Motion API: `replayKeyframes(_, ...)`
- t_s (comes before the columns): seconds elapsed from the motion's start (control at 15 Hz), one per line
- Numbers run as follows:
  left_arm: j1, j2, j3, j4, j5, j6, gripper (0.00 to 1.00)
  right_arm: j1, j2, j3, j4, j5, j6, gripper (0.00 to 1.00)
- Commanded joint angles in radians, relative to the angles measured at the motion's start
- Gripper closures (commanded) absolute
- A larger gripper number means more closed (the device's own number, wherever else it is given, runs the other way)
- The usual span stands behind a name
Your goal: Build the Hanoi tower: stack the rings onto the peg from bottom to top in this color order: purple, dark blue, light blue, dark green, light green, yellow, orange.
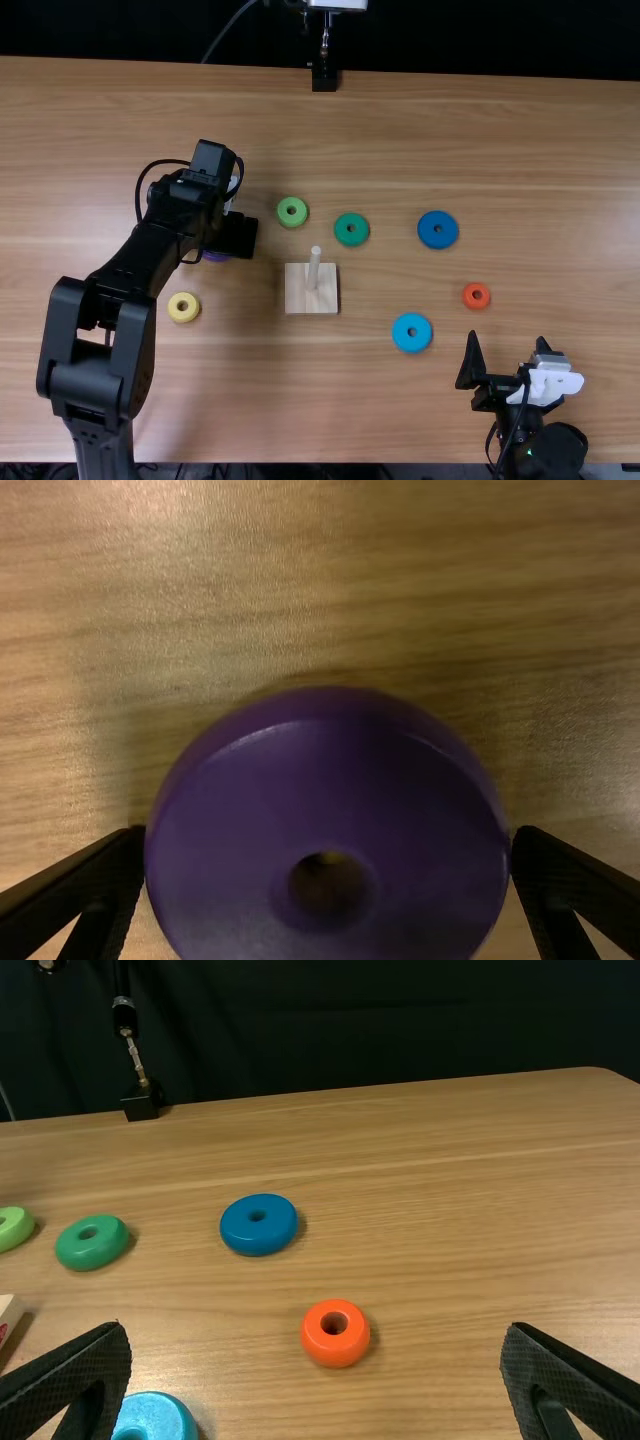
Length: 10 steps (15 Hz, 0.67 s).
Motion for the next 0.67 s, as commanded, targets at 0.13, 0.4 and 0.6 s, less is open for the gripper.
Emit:
replayKeyframes(0.13,-0.005,0.022,0.034,-0.002,0.028,0.003,0.00,0.001,-0.012,-0.067,-0.074,-0.003,-0.001,0.00)
replayKeyframes(0.4,-0.002,0.014,0.028,0.018,0.082,0.005,0.91,0.001,-0.012,-0.067,-0.076,-0.003,-0.003,0.00)
replayKeyframes(0.6,0.004,0.006,0.023,0.064,0.072,0.003,1.00,0.001,-0.012,-0.067,-0.074,-0.002,-0.003,0.00)
